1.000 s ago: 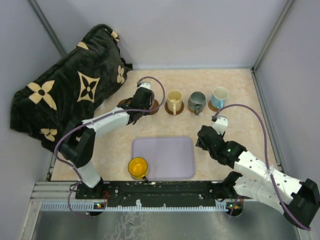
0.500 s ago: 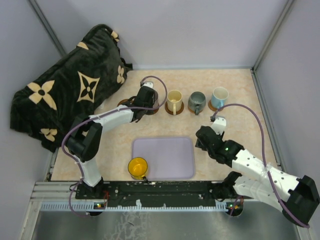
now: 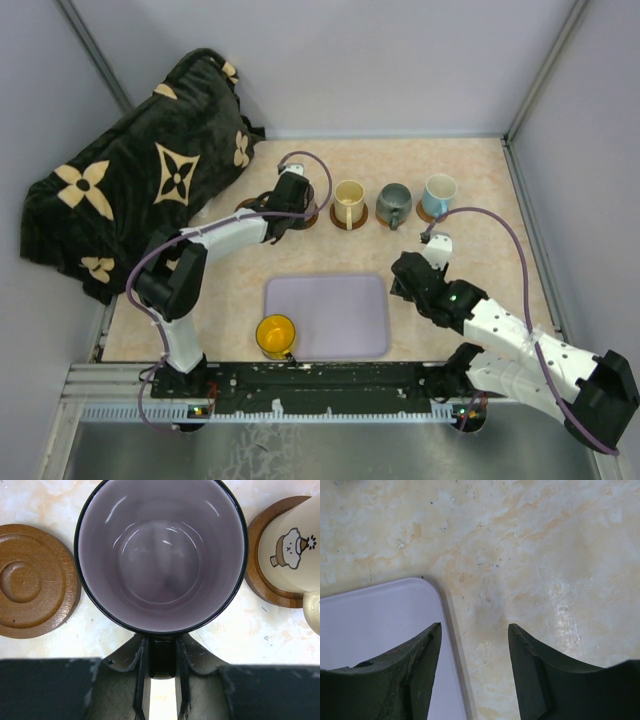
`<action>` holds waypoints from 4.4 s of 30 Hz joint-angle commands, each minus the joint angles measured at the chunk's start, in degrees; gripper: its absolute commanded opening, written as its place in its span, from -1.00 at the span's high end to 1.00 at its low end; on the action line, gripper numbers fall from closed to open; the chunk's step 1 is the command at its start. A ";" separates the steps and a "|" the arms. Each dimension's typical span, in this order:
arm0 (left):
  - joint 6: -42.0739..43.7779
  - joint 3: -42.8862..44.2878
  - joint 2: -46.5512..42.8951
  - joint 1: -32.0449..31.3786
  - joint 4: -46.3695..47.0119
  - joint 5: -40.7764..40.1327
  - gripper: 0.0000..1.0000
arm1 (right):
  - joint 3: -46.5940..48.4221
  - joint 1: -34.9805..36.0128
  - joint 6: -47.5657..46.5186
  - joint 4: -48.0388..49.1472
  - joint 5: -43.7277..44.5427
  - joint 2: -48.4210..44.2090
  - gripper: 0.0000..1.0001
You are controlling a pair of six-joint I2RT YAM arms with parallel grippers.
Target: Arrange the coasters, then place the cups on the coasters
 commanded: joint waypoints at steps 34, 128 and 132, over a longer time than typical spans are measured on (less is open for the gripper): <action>-2.77 3.30 2.00 0.75 1.15 -1.20 0.91 | -0.22 0.45 0.15 3.98 -1.02 1.02 -0.14; -48.95 -21.88 -52.62 -47.23 -53.24 -9.00 -0.73 | 5.43 0.45 -8.41 13.26 -8.13 11.35 -0.19; -54.38 -19.17 -47.98 -50.97 -58.70 -10.37 -0.75 | 4.62 0.45 -8.11 14.05 -8.75 10.98 -0.19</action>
